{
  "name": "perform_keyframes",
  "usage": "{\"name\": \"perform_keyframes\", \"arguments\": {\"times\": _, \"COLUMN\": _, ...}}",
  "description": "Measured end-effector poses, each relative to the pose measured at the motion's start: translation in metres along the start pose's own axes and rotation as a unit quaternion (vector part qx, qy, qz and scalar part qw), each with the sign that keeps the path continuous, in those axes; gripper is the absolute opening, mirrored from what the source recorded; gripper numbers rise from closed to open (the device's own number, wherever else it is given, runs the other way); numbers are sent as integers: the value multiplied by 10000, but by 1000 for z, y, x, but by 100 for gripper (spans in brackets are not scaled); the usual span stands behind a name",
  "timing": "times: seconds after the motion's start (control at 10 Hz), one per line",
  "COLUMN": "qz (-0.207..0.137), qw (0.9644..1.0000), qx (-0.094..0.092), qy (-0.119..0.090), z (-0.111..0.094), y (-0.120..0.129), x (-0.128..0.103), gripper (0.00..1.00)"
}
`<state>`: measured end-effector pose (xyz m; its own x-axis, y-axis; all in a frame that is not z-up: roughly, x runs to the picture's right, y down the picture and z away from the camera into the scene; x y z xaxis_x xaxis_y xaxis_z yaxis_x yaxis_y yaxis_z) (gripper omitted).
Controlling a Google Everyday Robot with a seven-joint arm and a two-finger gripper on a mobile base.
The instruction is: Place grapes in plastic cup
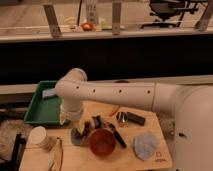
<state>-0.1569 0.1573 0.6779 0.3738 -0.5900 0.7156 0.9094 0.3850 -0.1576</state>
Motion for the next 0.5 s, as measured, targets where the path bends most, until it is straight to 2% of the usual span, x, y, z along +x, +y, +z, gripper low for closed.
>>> {"name": "perform_keyframes", "arguments": {"times": 0.5, "qz": 3, "qw": 10000, "qx": 32, "qy": -21, "z": 0, "y": 1, "x": 3, "gripper": 80}}
